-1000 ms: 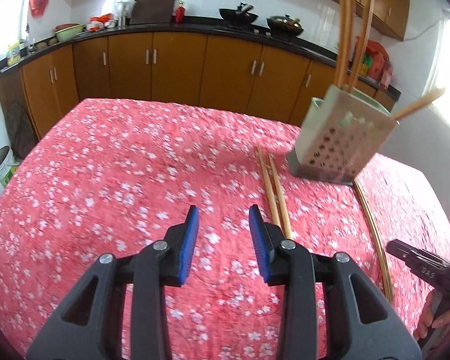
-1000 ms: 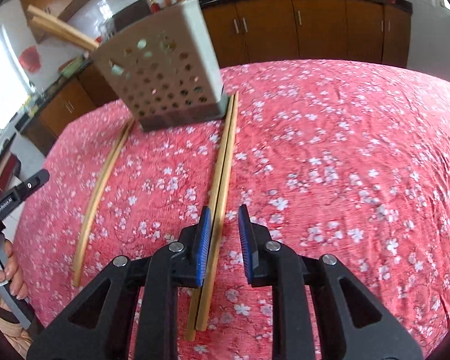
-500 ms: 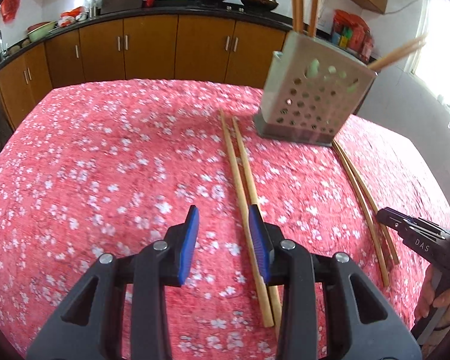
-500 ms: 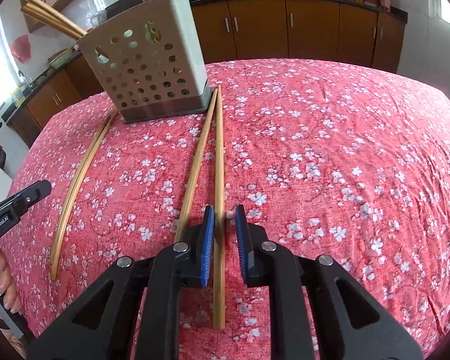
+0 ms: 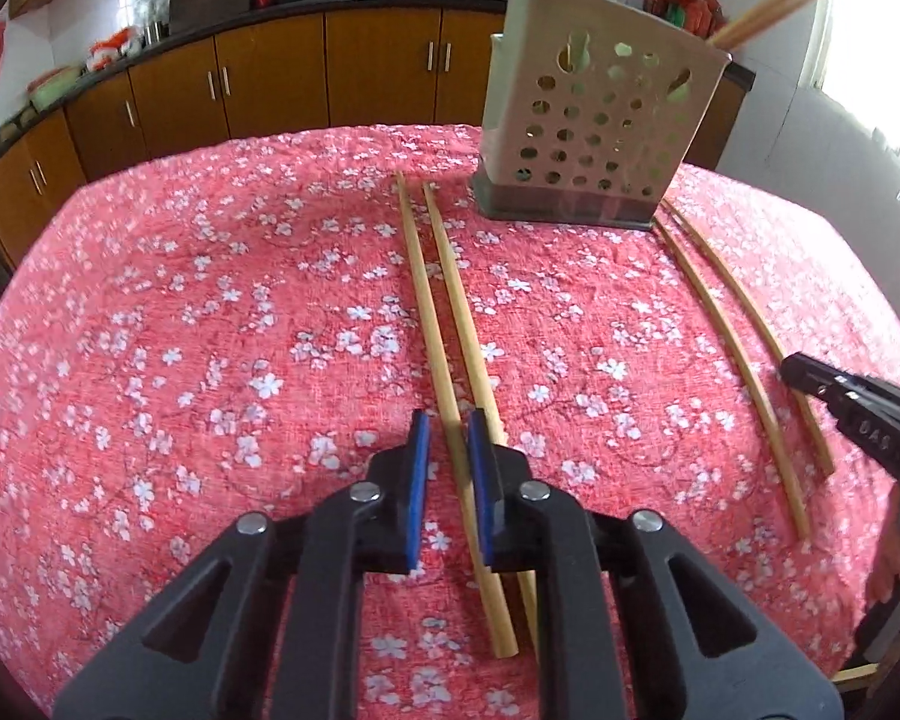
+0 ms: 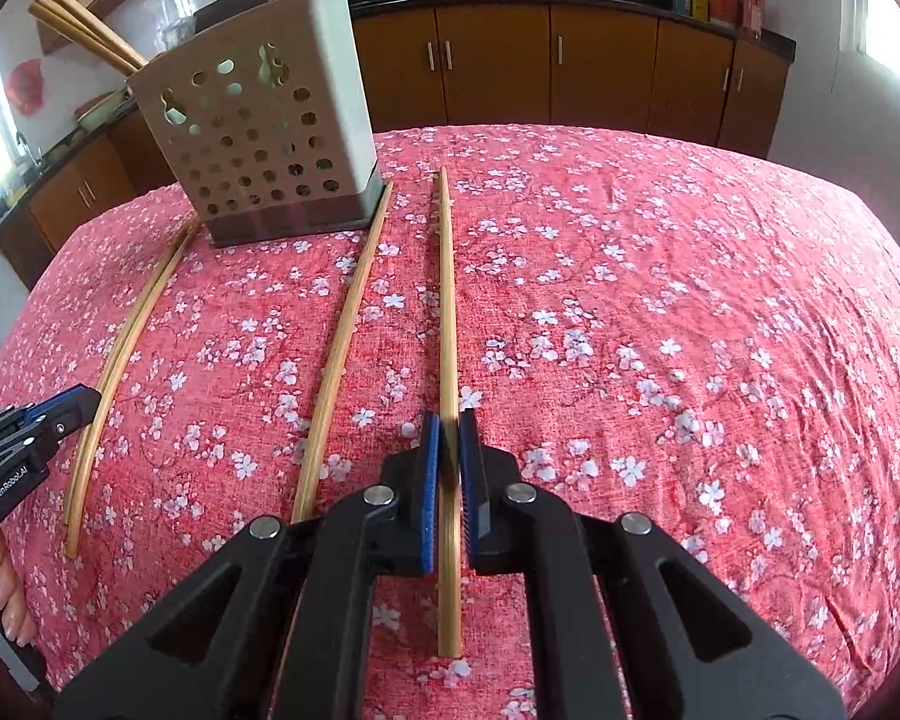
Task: Organize utensils
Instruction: 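Lower both open tools back toward the chopsticks on the cloth, then grasp a single chopstick with the left tool while the right tool grasps another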
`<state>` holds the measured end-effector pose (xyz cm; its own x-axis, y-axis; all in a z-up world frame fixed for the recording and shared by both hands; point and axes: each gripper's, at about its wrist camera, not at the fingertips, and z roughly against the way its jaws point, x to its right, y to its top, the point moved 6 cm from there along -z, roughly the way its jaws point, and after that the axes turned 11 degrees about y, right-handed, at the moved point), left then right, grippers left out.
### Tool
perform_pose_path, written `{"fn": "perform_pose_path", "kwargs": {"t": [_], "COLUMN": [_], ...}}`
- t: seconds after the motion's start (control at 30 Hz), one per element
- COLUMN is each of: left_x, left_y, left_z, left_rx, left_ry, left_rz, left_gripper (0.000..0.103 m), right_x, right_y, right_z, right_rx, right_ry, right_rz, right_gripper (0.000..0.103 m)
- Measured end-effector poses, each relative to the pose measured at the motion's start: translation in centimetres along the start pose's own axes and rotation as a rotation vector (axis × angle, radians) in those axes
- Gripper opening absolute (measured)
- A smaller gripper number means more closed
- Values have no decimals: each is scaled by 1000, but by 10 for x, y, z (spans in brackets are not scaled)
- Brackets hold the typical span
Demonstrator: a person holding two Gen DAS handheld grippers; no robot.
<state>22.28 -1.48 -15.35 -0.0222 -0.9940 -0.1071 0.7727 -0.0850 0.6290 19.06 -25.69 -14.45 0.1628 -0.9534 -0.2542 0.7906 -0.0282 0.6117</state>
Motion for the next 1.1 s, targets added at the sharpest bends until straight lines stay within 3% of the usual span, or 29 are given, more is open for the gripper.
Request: {"fn": "perform_pose_path", "kwargs": {"t": [0.17,0.43,0.7,1.1], "left_x": [-18,-79,-70,-77], "left_y": [4,6,7,4], "left_z": [-7,-17,-15,-16], "left_rx": [-6,-17,-6,-6], "left_ry": [51,116,107,64], "left_rz": [32,138,114,174], "left_gripper": [8,9,19,20], "right_x": [1,33,38,37], "right_y": [0,7,8,8], "right_z": [-2,3,3,3], "right_rx": [3,38,41,40], "right_ry": [-21,-106,-92,-100], "right_rz": [30,-2,-16,-14], "right_gripper": [8,8,9,9]}}
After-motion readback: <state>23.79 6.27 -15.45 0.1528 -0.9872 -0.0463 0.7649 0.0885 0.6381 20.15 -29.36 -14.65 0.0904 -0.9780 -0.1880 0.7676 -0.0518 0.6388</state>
